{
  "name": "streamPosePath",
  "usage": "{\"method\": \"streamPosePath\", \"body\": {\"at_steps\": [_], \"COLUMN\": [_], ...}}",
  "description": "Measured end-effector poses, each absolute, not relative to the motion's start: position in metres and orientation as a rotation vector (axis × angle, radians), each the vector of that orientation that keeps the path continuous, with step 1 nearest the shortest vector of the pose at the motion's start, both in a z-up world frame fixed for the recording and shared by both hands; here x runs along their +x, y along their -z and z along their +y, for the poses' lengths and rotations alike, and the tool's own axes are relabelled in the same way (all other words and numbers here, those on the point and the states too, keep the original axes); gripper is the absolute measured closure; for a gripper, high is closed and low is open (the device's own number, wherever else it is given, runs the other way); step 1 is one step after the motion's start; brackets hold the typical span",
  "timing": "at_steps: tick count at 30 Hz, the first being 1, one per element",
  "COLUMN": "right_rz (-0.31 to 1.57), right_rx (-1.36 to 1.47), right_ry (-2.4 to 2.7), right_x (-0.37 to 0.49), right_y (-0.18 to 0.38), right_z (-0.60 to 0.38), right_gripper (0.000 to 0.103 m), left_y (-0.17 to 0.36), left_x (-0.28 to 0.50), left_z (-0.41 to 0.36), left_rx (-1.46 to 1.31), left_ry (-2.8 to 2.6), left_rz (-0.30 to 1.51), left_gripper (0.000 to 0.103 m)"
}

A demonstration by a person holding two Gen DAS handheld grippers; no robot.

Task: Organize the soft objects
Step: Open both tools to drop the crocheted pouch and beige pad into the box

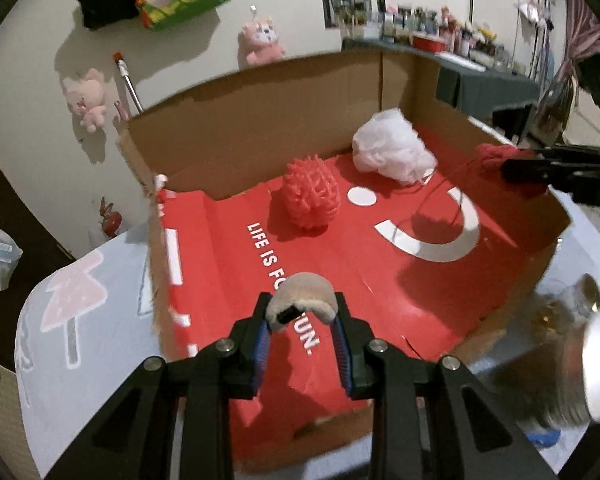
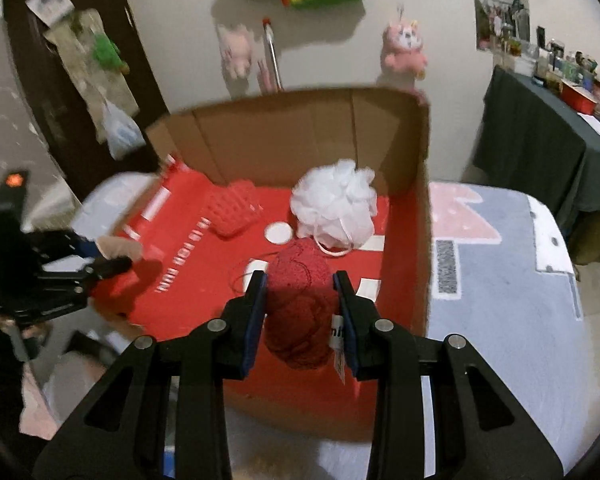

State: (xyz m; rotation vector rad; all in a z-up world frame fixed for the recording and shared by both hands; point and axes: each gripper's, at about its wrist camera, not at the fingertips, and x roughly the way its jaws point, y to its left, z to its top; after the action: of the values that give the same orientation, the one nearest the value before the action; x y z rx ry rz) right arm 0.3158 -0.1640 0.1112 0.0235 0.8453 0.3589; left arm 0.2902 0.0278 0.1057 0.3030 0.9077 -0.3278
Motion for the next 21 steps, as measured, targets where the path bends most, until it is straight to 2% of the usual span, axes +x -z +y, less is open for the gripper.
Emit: {"method": "streamPosePath", "body": {"at_steps": [9, 21], "right_rz": [1.004, 1.028], "right_rx": [-0.152, -0.284], "right_ry": [-0.255, -0.210], "right_x": [0.361, 0.367], "right_y": [-0.073, -0.056], "right_z": [-0.138, -0.131], "right_gripper": [0.071, 0.069], "left_y": [-0.083, -0.060], "left_x": [0.329, 0.347], "left_z": [0.017, 0.017], "left_rx": [0.370, 0.408], "left_ry": [0.264, 0.220], "left_rz": [1.002, 1.059], "left_gripper": [0.073, 0.066]}}
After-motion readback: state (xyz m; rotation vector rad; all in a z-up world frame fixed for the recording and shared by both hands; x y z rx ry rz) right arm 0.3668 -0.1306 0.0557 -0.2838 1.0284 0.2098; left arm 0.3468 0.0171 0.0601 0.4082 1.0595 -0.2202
